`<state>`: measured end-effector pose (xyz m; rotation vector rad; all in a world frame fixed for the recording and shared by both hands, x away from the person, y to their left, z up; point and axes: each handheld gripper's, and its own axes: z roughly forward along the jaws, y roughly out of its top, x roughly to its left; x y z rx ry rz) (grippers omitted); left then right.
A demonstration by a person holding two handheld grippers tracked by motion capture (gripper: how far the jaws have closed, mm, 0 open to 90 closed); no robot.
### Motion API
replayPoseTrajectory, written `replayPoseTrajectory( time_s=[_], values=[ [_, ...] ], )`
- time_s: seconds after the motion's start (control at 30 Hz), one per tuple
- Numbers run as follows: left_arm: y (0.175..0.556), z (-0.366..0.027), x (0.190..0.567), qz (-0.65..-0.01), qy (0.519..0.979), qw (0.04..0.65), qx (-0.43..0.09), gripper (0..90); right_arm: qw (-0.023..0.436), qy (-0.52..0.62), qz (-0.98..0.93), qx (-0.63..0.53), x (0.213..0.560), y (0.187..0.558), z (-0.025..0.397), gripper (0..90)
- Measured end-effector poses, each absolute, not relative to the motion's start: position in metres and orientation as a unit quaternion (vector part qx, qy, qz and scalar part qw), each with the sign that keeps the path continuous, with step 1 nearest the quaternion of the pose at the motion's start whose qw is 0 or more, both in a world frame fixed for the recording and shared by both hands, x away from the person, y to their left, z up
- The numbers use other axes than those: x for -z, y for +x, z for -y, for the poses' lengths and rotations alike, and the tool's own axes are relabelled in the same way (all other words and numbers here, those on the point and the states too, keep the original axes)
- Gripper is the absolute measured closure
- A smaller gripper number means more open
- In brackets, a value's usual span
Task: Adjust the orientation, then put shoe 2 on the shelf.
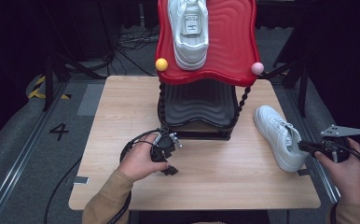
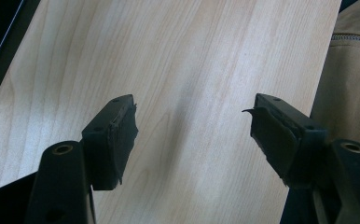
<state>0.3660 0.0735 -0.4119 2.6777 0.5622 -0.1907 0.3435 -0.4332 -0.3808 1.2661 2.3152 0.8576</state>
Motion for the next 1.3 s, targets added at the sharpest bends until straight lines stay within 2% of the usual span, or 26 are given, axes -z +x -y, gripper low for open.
replayPoseTrajectory(
  time_s=[0.63,0.8,1.3],
  values=[
    [0.366,-0.078,0.412,-0.205,0.956,0.197,0.071,31.8,0.134,0.386,-0.876,-0.256,0.371,0.353,0.409,69.6],
    [0.364,-0.08,0.411,-0.207,0.956,0.196,0.071,31.7,0.09,0.374,-0.896,-0.223,0.378,0.366,0.412,67.5],
    [0.362,-0.082,0.416,-0.216,0.955,0.189,0.073,31.5,0.017,0.345,-0.93,-0.128,0.404,0.389,0.41,66.0]
  ],
)
